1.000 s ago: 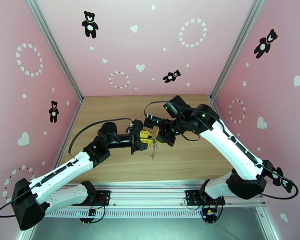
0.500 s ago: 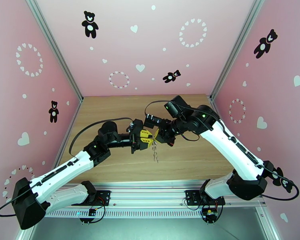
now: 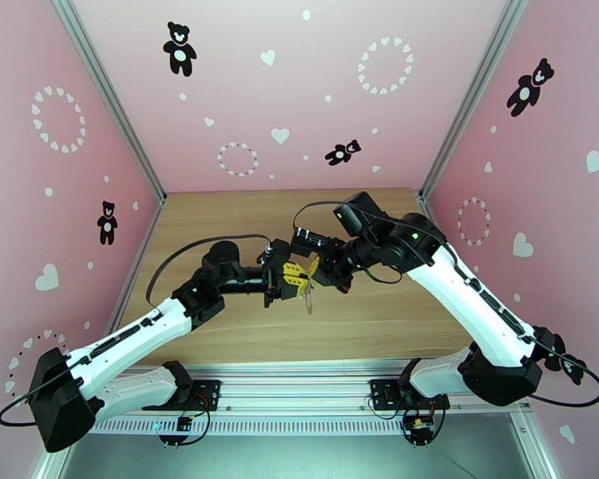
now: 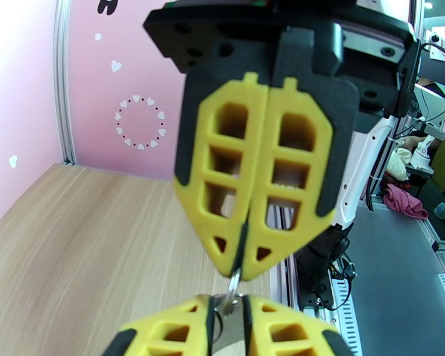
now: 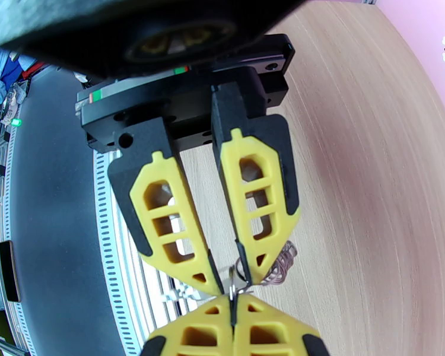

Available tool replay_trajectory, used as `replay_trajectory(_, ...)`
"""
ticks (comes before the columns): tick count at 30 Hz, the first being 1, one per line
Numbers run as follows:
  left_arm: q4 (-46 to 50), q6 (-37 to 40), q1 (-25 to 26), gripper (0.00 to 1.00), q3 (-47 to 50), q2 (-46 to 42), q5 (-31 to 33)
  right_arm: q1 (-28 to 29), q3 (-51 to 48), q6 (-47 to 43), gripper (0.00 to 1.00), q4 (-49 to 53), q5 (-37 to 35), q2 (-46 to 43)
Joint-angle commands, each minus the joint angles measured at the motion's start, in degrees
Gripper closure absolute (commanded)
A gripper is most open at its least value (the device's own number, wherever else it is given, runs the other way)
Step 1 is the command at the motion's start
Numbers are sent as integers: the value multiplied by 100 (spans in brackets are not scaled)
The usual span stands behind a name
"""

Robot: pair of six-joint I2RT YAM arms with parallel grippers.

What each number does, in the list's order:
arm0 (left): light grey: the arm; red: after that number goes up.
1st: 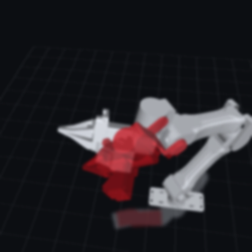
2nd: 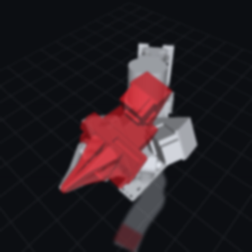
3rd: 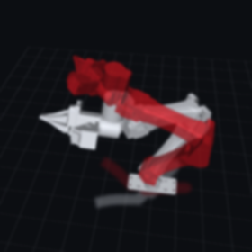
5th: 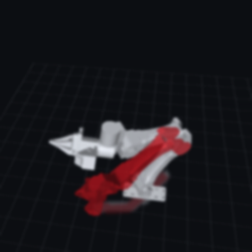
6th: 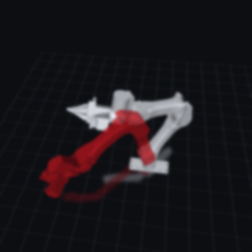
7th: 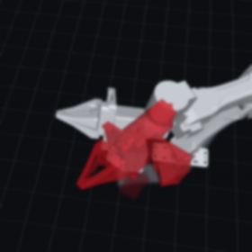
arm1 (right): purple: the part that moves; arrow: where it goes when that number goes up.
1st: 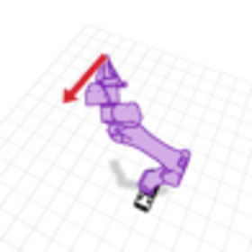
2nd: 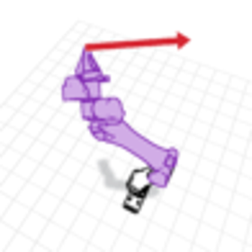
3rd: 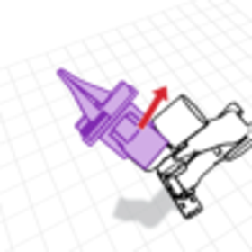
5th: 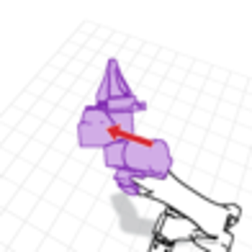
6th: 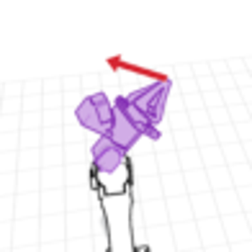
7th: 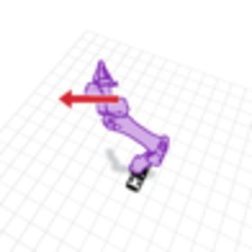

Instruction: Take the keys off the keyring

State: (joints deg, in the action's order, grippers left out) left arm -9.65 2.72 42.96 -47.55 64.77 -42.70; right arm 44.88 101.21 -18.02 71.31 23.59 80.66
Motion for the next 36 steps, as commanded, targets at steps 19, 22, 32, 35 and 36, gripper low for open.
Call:
replay_trajectory(19, -200, -11, 63, 100, -193, -3, -16, -76, -137, 112, 100, -284, -33, -199)
replay_trajectory(22, -427, -93, 53, 100, -94, -68, 58, -99, -304, 187, 88, -487, -65, -351)
replay_trajectory(32, -2031, -936, 61, 100, 554, -211, 436, -1087, -1844, 1026, 66, -2309, 1363, -1561)
replay_trajectory(35, -2504, -1207, 63, 100, 662, -165, 505, -1352, -2614, 1504, 64, -3358, 2014, -1882)
replay_trajectory(36, -2624, -1278, 70, 100, 683, -152, 559, -1389, -2792, 1630, 64, -3657, 2207, -1906)
